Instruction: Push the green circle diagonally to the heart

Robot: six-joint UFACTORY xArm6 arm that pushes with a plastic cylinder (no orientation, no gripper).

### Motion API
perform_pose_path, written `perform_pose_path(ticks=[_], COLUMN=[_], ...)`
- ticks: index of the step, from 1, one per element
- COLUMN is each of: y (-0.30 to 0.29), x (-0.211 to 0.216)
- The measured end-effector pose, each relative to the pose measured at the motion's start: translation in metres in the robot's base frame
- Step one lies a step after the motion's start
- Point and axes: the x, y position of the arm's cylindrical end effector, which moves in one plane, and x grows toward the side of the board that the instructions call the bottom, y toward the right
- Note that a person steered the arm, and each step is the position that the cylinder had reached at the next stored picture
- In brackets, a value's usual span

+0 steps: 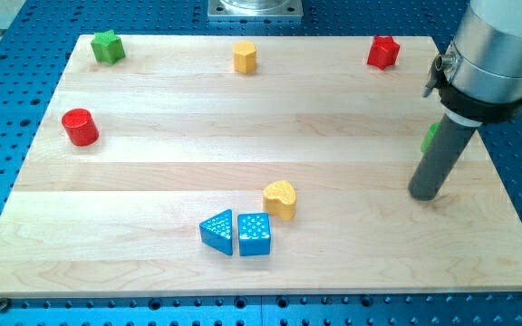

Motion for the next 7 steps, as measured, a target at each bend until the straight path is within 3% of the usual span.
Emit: perform_pose_path(ticks=[1,2,3,4,5,6,7], y=[0.025,0.091,0.086,0.011,0.069,0.054,-0.037], x=[-0.009,-0.035,-0.048,-0.052,-0.054,-0.096,-0.072])
